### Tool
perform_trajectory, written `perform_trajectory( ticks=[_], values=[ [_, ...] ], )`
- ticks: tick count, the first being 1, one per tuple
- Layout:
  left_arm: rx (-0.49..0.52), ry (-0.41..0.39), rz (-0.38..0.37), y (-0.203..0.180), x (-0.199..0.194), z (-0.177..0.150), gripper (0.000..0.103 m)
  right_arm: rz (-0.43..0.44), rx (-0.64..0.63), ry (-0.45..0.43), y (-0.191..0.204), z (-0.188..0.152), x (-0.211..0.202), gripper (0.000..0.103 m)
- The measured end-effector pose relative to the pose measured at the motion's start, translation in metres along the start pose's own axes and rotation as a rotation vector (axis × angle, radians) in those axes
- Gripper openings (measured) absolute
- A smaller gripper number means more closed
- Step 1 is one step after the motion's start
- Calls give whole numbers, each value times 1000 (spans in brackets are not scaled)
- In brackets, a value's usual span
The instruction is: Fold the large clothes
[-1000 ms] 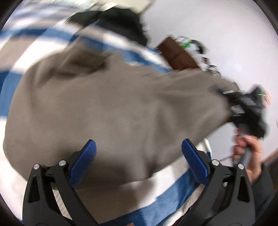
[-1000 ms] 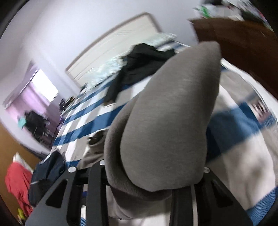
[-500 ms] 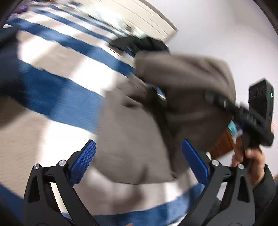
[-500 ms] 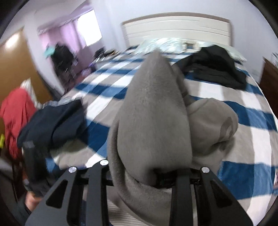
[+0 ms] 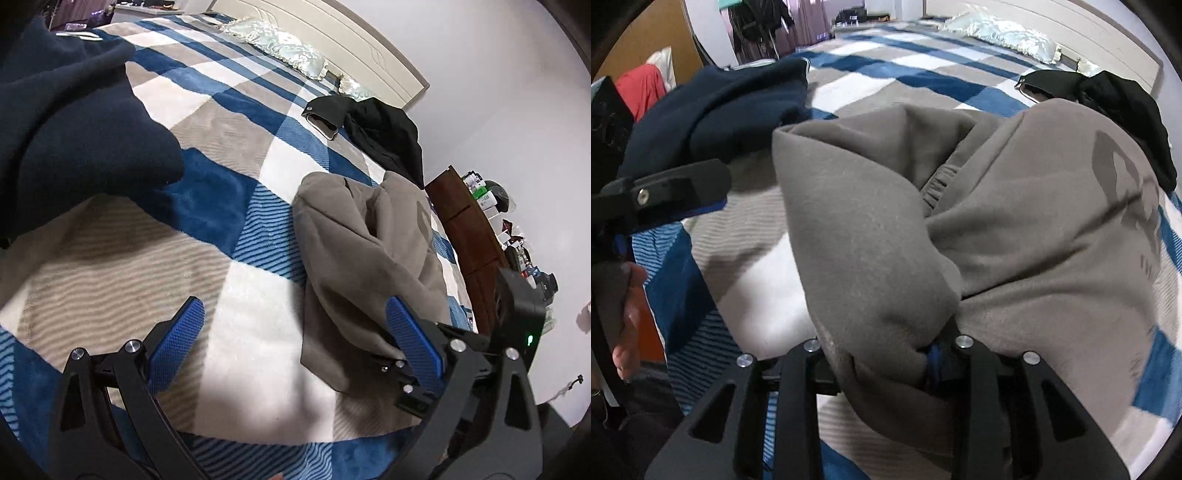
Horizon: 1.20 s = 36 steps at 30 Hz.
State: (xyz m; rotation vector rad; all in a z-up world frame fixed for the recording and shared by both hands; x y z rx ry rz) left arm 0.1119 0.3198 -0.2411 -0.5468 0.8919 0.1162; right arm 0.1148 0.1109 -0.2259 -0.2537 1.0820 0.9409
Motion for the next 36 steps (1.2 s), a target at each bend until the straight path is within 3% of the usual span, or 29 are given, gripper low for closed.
perform_trajectory(
  ticks=[1, 3, 4, 5, 6, 12, 16, 21, 25, 28, 32, 36],
  values=[
    [-6, 1, -4, 1, 2, -1, 96, 2, -2, -13, 3, 3, 0, 40],
    [-23, -5, -21, 1, 0, -1, 96, 42, -19, -47, 15, 4, -9, 61],
    [-38, -16, -39, -2, -2, 2, 96, 81, -37, -65, 26, 7, -14, 81],
    [-47, -24, -55, -4, -5, 3, 96, 116, -59, -90, 36, 7, -25, 93],
    [-56, -42, -80, -9, -9, 6, 96, 125, -70, -108, 40, 7, -32, 95],
    [-53, -130, -179, -41, -26, 23, 96, 320, 29, -252, 45, -21, -118, 98],
    [11, -168, -278, -91, -35, 25, 96, 347, 188, -340, 3, -50, -177, 98],
    [198, -176, -392, -181, -40, 7, 96, 354, 395, -400, -52, -75, -204, 98],
    [321, -71, -361, -229, -10, -24, 96, 365, 498, -440, -77, -90, -203, 98],
    [373, -24, -287, -237, 13, -39, 96, 368, 540, -442, -88, -102, -196, 98],
    [386, 25, -234, -220, 29, -46, 96, 378, 577, -439, -96, -114, -186, 98],
    [295, 93, -197, -179, 48, -47, 96, 400, 587, -449, -104, -104, -182, 98]
  ],
)
Point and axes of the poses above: each gripper's, at about its wrist camera, not at the fingertips, and x roughly the way its jaws point, y to its left, z to its top, the point moved 8 cm from there along x, roughly the way its jaws point, and after that the axes turned 14 degrees about z, right-handed, at the moved point
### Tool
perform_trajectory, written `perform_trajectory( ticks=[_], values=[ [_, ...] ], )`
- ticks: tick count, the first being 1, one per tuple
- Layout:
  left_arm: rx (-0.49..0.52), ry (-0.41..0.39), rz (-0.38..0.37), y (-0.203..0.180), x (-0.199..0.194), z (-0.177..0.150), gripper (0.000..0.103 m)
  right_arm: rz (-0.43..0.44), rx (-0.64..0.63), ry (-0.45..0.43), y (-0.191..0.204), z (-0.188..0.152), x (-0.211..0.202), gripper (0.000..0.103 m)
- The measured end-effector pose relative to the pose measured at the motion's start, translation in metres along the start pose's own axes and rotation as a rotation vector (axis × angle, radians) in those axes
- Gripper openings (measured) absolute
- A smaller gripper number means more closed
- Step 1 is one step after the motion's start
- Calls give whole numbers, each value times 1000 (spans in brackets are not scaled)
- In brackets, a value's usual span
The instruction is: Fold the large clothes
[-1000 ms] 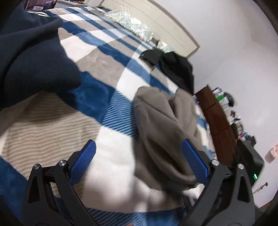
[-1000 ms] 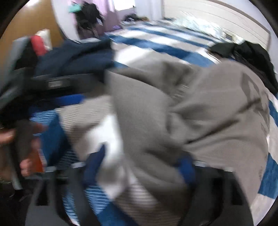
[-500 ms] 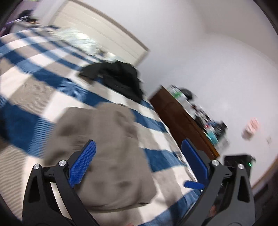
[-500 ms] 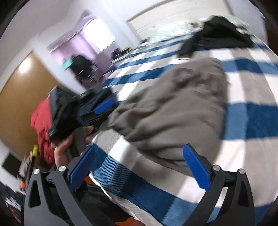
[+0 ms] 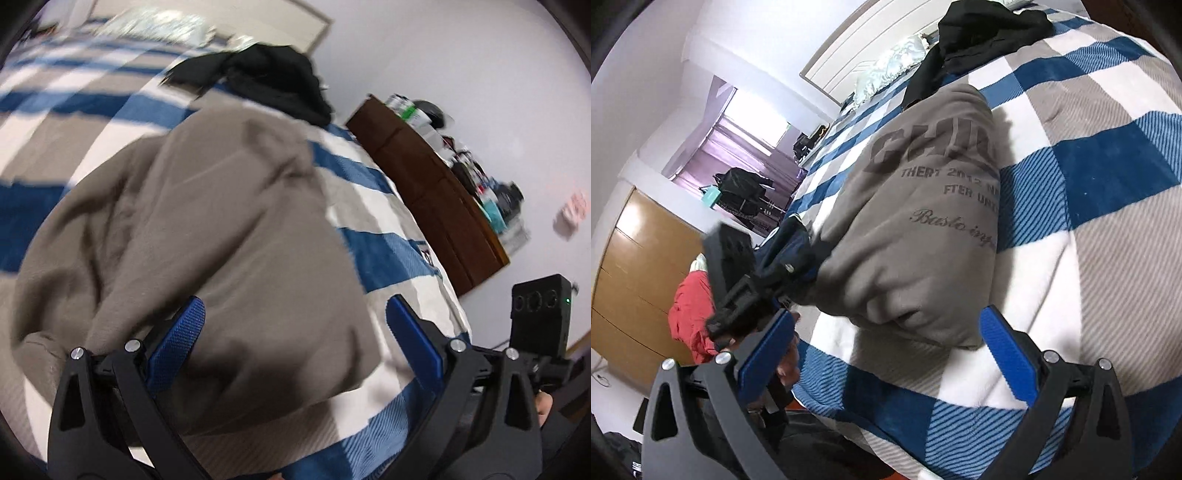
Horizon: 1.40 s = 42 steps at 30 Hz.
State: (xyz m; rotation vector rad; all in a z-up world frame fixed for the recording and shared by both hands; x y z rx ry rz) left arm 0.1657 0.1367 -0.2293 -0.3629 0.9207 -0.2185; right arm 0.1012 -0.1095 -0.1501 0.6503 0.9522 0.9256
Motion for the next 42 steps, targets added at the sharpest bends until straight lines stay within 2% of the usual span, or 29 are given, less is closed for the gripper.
perform_trajectory(
  ticks=[2, 5, 9, 13, 16, 18, 21, 25, 29, 31, 33, 36, 37, 40, 42],
  values=[
    [-42, 20, -17, 13, 4, -6, 96, 8, -18, 2, 4, 15, 6, 98],
    [-39, 10, -18, 23, 2, -11, 96, -35, -73, 14, 17, 54, 27, 98],
    [-35, 7, -28, 29, 2, -15, 96, -118, -175, 123, 41, 105, 92, 98],
    [-64, 9, -45, 36, 1, -16, 96, -113, -207, 194, 55, 138, 159, 98],
    [-63, 16, -42, 38, -1, -19, 96, -95, -139, 275, 45, 145, 211, 98],
    [-57, 19, -36, 41, -3, -22, 96, -141, -112, 338, 28, 142, 244, 98],
    [-66, 23, -44, 47, -5, -24, 96, -218, -95, 420, 1, 129, 277, 99],
    [-73, 24, -51, 53, -5, -26, 96, -256, -11, 490, -39, 107, 298, 99],
    [-64, 31, -51, 55, 3, -24, 96, -251, -3, 488, -46, 105, 298, 99],
    [-66, 32, -59, 53, 3, -21, 96, -242, -28, 471, -34, 109, 289, 99],
    [-69, 10, -74, 52, -4, -15, 96, -181, -62, 408, -10, 117, 267, 99],
    [-45, -42, -90, 46, -21, -4, 96, 4, -111, 274, 35, 109, 195, 99],
    [-27, -59, -93, 45, -29, -1, 96, 34, -130, 240, 42, 101, 170, 99],
    [-5, -80, -38, 58, -42, 3, 96, 56, -139, 160, 37, 68, 104, 99],
    [-55, -93, -19, 75, -52, 8, 96, 45, -100, 109, 14, 39, 67, 99]
  ],
)
Point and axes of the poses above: each gripper's, at about its wrist camera, not at the fingertips, and x roughly the way its jaws point, y to its left, z to its top, the point moved 8 cm from there along x, roughly the way its jaws point, and after that the axes turned 14 degrees about z, right-handed, at the moved point
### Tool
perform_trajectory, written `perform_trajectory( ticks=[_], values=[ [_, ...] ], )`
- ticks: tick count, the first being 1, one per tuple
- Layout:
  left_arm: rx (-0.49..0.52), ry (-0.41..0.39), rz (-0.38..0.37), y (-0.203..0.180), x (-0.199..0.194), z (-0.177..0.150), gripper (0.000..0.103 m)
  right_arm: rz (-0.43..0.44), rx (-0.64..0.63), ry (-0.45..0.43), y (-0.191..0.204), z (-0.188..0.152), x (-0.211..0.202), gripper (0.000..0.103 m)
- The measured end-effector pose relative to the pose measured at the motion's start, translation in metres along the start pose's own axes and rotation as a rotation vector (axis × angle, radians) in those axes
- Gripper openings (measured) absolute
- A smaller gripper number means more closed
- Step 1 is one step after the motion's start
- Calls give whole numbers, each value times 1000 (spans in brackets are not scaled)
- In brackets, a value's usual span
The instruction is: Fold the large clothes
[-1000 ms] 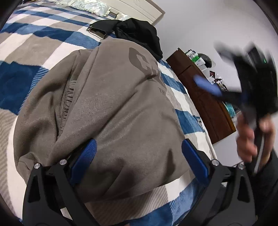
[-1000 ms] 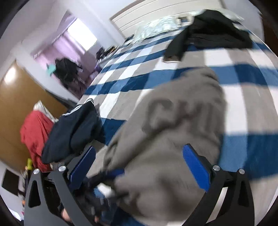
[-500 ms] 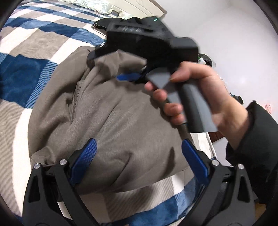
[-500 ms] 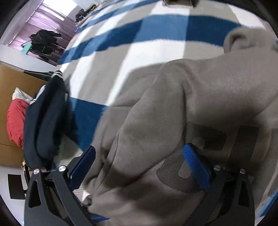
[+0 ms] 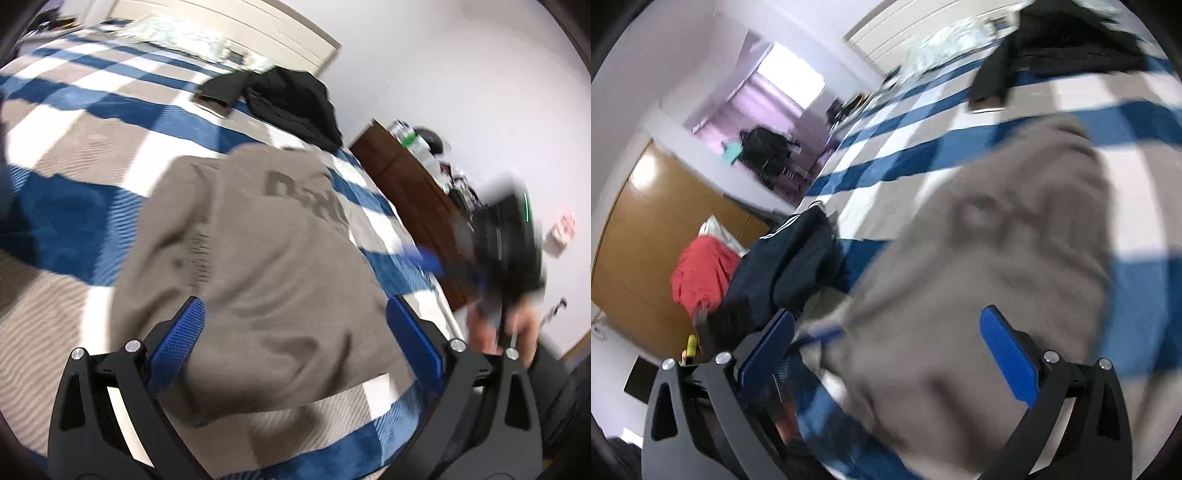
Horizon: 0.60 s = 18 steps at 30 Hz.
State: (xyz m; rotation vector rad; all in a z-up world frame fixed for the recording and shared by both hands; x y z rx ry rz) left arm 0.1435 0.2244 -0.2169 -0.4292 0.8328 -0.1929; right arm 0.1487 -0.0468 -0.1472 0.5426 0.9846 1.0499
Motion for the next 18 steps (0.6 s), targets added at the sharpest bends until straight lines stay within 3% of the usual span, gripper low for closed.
perform_trajectory(
  ticks=[3, 7, 11, 14, 18],
  values=[
    [-72, 2, 68, 33, -6, 1, 96, -23, 113, -27, -47, -57, -27, 99],
    [-187, 72, 116, 77, -2, -16, 96, 11, 197, -23, -78, -89, -25, 99],
    [-269, 147, 38, 90, 14, -30, 96, 119, 219, -8, -77, -87, -7, 99],
    [-285, 180, 22, 93, 26, -33, 96, 101, 223, -24, -85, -83, 4, 99],
    [-340, 229, -82, 82, 46, -31, 96, 122, 280, -68, -96, -80, 7, 99]
  ],
)
Point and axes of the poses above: each gripper's, at about its wrist camera, not at the fingertips, and x roughly the way its jaws point, y to its left, z to its top, the point moved 8 cm from there along x, roughly the way its jaws point, and after that the axes turned 14 degrees about z, right-handed, at the moved point
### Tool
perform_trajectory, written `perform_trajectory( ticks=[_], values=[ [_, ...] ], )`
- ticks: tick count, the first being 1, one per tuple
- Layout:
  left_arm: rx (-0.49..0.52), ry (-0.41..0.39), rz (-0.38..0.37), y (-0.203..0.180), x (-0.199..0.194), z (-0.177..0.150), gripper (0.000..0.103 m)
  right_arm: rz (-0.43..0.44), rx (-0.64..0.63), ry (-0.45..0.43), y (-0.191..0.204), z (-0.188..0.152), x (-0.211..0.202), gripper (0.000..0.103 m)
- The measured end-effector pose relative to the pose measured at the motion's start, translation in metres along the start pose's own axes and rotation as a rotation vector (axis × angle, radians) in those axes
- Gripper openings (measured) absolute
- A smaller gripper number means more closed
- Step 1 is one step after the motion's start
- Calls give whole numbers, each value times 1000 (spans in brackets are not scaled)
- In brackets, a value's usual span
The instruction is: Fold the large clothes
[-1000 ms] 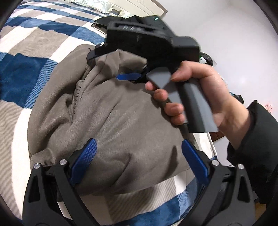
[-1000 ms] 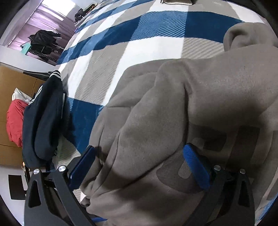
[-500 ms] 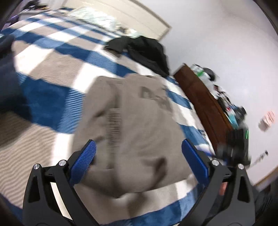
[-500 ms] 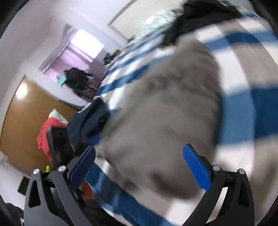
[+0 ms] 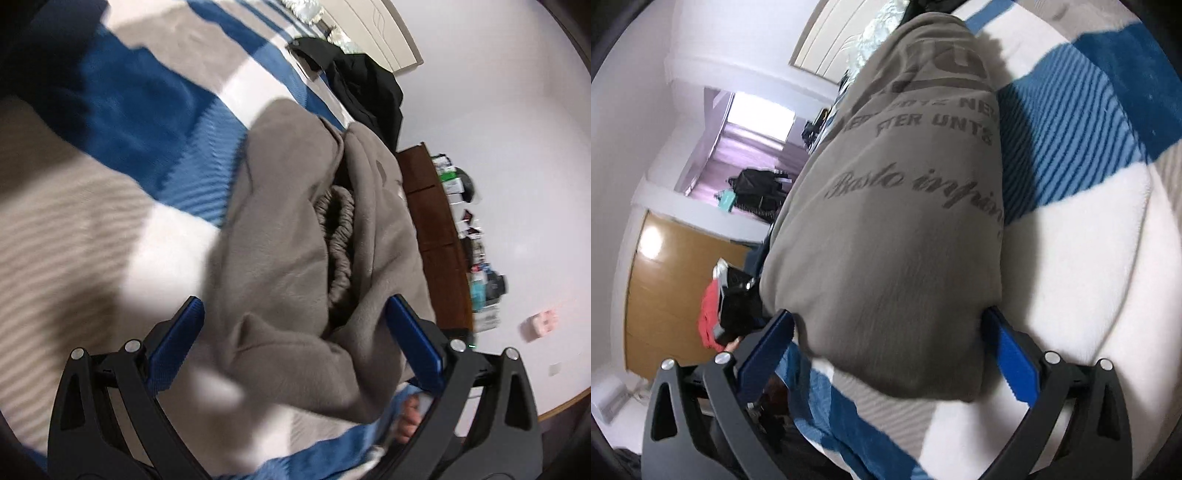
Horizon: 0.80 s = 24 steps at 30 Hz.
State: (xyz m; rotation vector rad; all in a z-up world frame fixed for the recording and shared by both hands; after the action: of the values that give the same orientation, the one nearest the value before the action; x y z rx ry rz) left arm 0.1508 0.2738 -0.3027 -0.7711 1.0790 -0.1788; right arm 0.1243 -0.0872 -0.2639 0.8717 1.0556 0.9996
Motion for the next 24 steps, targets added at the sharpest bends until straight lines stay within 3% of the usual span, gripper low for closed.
perform_trajectory(
  ticks=[8, 16, 24],
  values=[
    [-14, 53, -20, -14, 38, 10, 97, -2, 10, -15, -5, 7, 9, 99],
    [-25, 45, -34, -11, 37, 12, 97, -28, -22, -48, -2, 7, -10, 99],
    [-31, 39, -72, -11, 35, 10, 97, 18, 17, -42, -4, 19, 12, 99]
  ],
)
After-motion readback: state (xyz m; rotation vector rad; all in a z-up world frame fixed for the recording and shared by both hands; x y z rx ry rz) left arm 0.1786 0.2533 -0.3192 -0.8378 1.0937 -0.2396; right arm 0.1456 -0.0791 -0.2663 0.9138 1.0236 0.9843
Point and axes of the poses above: each gripper's, at about its wrist camera, not at the fingertips, and x roughly the way its jaws point, y to its left, z to its top, the point moved 8 cm from there along x, roughly the way its jaws point, and after that the axes turned 14 degrees about z, right-handed, at the moved point
